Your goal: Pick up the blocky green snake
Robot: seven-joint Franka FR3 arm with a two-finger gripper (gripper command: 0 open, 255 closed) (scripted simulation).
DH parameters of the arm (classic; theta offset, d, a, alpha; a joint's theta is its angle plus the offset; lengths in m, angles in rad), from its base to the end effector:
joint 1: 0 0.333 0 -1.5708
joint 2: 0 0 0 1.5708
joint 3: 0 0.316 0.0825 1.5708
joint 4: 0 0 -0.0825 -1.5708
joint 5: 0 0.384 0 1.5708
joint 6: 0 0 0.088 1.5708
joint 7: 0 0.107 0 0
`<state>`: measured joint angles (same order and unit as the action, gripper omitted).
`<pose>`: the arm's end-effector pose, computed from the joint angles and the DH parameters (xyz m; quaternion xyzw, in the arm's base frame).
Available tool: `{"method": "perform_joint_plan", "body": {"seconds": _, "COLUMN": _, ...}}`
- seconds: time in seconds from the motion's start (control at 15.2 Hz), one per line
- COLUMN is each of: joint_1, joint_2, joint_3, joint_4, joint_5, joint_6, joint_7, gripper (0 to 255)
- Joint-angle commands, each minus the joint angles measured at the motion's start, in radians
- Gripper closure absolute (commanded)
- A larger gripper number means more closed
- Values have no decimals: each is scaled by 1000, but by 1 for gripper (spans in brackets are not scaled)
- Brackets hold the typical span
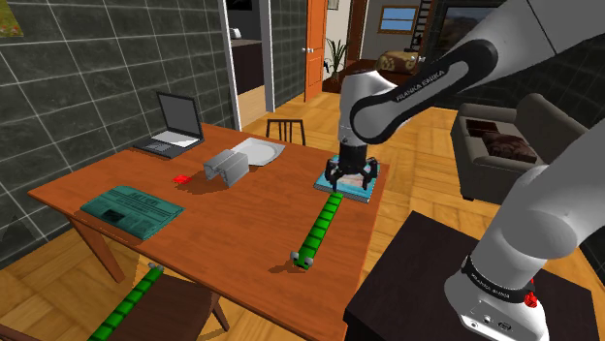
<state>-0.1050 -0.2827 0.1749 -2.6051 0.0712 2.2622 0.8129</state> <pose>0.4085 0.0282 0.3437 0.9209 -0.3885 -0.0296 0.0112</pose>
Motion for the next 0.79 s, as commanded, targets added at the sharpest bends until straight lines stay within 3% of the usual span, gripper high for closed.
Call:
{"method": "perform_joint_plan", "body": {"seconds": 0.0, "joint_1": -13, "joint_2": 80, "joint_3": 16, "joint_4": 9, "joint_5": -9, "joint_6": 77, "joint_7": 74, "gripper": 0}}
{"method": "perform_joint_plan", "body": {"seconds": 0.4, "joint_1": -42, "joint_2": 341, "joint_3": 26, "joint_4": 83, "joint_5": -89, "joint_6": 269, "joint_7": 304, "gripper": 0}}
{"method": "perform_joint_plan", "body": {"seconds": 0.73, "joint_1": -27, "joint_2": 556, "joint_3": -21, "joint_4": 181, "joint_5": -169, "joint_6": 389, "joint_7": 494, "gripper": 0}}
